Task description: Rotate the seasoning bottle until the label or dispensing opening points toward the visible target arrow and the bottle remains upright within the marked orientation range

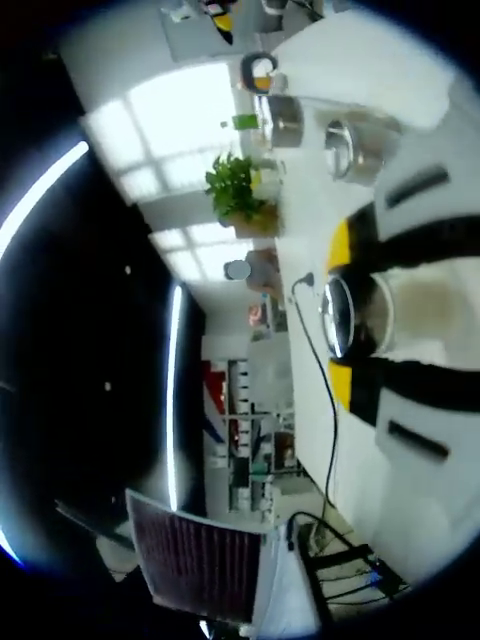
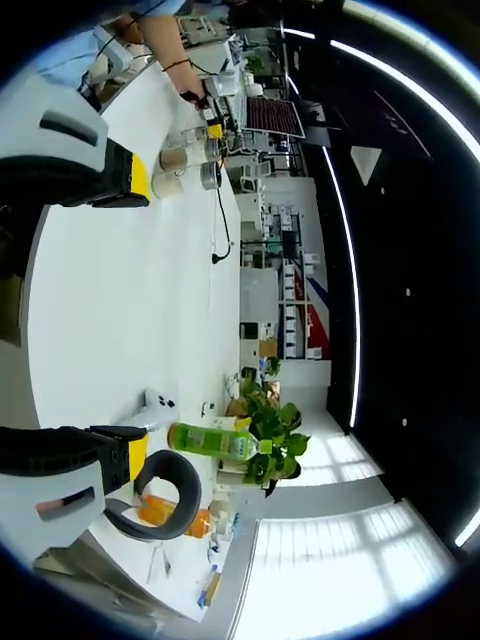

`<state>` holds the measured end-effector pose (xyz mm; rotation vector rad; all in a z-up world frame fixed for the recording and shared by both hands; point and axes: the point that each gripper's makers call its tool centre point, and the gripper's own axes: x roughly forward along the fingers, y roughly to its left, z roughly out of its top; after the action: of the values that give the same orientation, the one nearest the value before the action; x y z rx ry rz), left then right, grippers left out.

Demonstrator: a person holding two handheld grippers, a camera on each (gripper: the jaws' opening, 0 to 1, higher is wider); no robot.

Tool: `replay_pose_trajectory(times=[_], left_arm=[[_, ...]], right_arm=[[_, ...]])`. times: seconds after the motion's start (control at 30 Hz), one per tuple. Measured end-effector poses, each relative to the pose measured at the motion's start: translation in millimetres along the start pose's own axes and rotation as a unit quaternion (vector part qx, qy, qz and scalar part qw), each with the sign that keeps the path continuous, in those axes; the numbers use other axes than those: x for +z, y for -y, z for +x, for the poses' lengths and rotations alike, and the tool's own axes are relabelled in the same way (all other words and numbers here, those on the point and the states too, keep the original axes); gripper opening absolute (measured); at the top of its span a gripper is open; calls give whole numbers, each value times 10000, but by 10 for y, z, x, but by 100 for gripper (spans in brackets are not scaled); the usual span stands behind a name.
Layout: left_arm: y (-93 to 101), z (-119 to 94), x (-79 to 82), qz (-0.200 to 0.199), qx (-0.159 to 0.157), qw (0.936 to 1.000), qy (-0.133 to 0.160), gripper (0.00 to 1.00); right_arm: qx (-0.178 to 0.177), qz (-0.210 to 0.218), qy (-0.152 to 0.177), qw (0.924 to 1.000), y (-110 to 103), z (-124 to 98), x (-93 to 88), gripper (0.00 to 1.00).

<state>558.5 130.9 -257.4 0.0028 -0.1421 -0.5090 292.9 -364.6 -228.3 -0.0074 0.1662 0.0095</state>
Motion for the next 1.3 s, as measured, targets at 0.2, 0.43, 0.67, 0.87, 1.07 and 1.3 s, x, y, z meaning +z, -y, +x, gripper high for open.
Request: replay_pose_trajectory(times=[0.2, 0.43, 0.67, 0.87, 1.07, 1.3], left_arm=[[93, -163, -18, -15, -90, 9999, -41, 34], [203, -304, -67, -88, -151, 9998, -54, 34], [297, -402, -101, -54, -186, 9998, -48, 34], [299, -422, -135, 22, -129, 9999, -78, 34], [336, -444, -145, -1, -10, 10000, -12, 34], [331, -446, -154, -112, 69, 9998, -166, 34]], right_arm=[[8, -29, 12, 10000, -19, -7, 11, 93], [13, -64, 0, 10000, -57, -7, 11, 93], [57, -81, -29, 9999, -85, 9, 0, 93], [61, -82, -23, 9999, -89, 7, 1, 93], [92, -111, -42, 9999, -127, 13, -11, 93], [197, -206, -80, 9996, -183, 0, -12, 94]])
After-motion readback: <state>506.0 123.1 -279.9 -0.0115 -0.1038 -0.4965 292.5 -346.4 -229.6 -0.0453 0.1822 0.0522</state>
